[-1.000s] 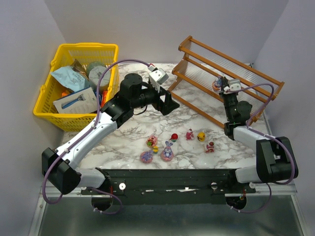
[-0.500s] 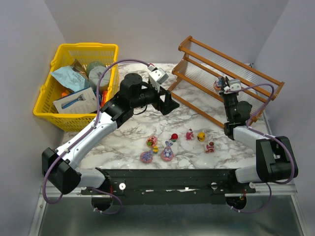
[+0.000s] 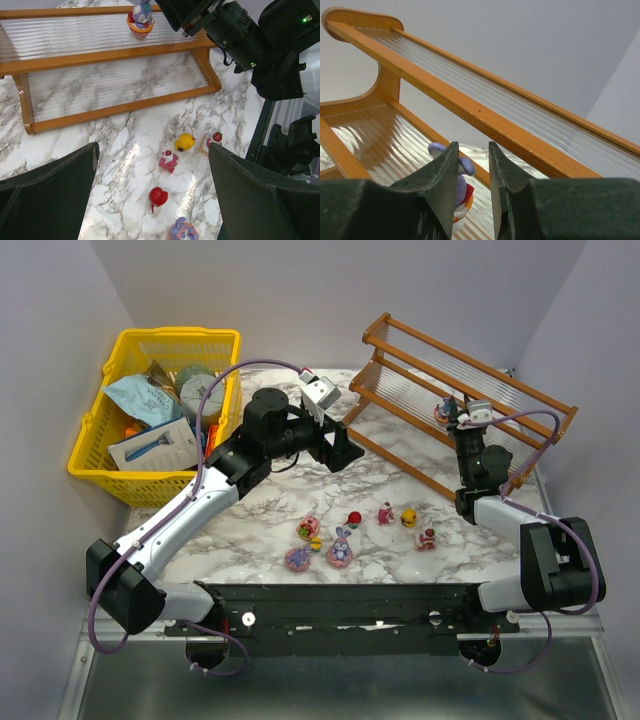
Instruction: Place and organize the plastic toys onto the shelf
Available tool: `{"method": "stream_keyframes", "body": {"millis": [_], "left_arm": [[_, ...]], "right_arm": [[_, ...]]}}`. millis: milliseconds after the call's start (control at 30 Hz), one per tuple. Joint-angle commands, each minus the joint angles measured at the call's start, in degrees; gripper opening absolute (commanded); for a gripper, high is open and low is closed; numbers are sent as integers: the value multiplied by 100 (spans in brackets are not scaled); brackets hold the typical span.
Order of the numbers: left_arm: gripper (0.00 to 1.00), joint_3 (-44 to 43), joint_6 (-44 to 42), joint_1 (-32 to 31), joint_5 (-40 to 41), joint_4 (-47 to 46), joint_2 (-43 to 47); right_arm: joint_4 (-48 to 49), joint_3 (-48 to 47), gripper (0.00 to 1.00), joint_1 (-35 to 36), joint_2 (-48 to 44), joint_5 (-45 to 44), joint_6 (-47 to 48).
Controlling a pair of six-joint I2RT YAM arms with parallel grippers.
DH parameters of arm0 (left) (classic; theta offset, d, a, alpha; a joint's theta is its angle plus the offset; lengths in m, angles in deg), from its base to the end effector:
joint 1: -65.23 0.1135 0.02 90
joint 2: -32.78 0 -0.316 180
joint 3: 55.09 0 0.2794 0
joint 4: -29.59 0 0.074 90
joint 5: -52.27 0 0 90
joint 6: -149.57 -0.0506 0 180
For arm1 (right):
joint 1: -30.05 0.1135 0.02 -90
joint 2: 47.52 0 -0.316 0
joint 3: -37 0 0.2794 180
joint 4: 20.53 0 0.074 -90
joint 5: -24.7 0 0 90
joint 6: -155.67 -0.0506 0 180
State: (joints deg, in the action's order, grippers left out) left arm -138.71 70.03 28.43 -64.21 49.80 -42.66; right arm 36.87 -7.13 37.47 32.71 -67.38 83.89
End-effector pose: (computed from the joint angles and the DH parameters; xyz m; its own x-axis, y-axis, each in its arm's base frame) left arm 0.2538 -0.2180 0.4342 -0.3249 0.0401 -0.9449 0.8404 0.4706 -0.2690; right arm 0.3058 0.0380 0.3055 0.3720 -0.2667 -0.8891 0.0219 0.9601 -0.2788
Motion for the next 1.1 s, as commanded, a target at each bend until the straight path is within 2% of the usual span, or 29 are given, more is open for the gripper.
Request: {"method": "stream_keyframes", "body": {"millis": [0,700,1067], "left_arm": [[99,73,44,41,-138,-105,-59],[99,143,141,59,-138,-157,-24],[99,187,176,67,-147,-184,3]], "right_arm": [[8,-176,39,-21,-104,-520,-195],[-590,-308,48,-21,-315,-1689,-1241],[-968,-440,53,-30,-473,-1479,-1681]]}}
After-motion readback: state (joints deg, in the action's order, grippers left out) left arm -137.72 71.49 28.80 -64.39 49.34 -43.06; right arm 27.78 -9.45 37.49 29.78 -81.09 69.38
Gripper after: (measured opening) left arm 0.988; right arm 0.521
